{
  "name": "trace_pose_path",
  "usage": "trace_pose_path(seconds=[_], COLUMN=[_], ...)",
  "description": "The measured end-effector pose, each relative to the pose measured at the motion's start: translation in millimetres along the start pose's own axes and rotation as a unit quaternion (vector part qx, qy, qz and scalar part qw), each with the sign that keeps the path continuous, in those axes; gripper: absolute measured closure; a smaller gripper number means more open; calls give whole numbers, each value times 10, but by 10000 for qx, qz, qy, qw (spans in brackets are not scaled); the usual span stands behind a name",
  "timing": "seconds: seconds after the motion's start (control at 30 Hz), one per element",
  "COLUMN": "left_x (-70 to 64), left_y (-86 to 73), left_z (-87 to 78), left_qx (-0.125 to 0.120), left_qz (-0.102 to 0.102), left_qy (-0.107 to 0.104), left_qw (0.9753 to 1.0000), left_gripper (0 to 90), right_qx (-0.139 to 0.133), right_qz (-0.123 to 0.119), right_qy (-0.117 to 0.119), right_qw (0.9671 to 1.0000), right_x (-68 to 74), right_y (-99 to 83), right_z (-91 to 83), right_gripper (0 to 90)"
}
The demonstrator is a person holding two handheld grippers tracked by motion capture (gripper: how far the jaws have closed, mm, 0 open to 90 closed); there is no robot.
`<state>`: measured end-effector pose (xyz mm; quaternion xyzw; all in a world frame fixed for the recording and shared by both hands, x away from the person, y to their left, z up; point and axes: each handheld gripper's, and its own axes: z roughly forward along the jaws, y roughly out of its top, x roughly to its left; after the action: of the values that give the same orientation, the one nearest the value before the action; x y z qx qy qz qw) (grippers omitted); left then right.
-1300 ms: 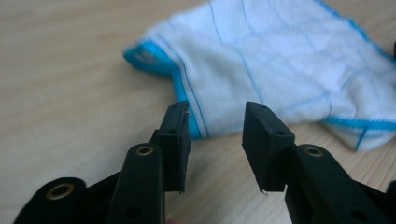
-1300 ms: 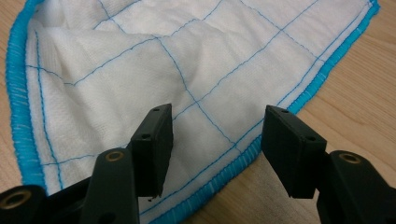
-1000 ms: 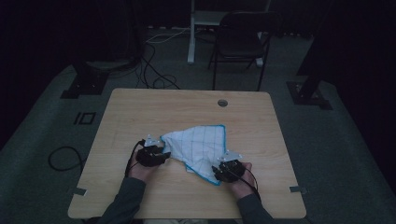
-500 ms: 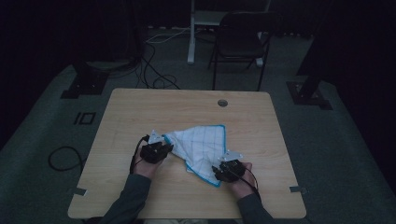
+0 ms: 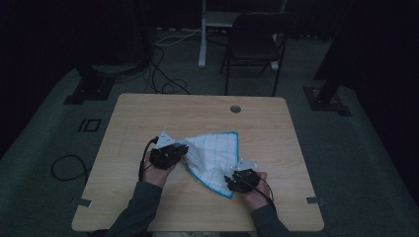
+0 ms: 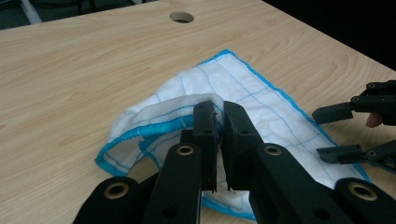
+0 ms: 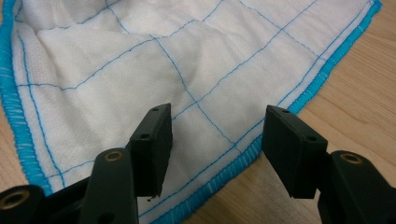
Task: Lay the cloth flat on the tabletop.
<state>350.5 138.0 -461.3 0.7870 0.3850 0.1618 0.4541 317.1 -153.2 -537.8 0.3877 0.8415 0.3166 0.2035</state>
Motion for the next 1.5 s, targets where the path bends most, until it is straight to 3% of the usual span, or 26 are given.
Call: trace_pose_path(seconds=[0.3,0.43,0.67,0.93,1.3,1.5], left_x=[153,154,163,248,309,334], left_y=[-97,-133,-273,-450,-663,-794], left_z=[358,485,607,538,304,156], left_qx=[230,305,571,706,859,806], left_qz=[-166,-176,-164,-327,-436,-695], left_qy=[-102,-160,-75,100,312,241], left_qw=[9995,9993,9982,9969,9949,9940], left_gripper=[851,850,844,837,828,808], right_qx=[1,-5,-11,-9,-9,1], right_qz=[2,1,-11,2,26,-49], right_qy=[-7,-6,-13,-17,-36,-132], right_qw=[10000,10000,10000,10000,10000,9999], right_x=[2,2,-2,-2,-4,25], right_y=[-1,-2,-9,-10,-29,-40], right_z=[-1,-1,-5,-7,-23,-45], right_gripper=[430,430,430,429,429,431])
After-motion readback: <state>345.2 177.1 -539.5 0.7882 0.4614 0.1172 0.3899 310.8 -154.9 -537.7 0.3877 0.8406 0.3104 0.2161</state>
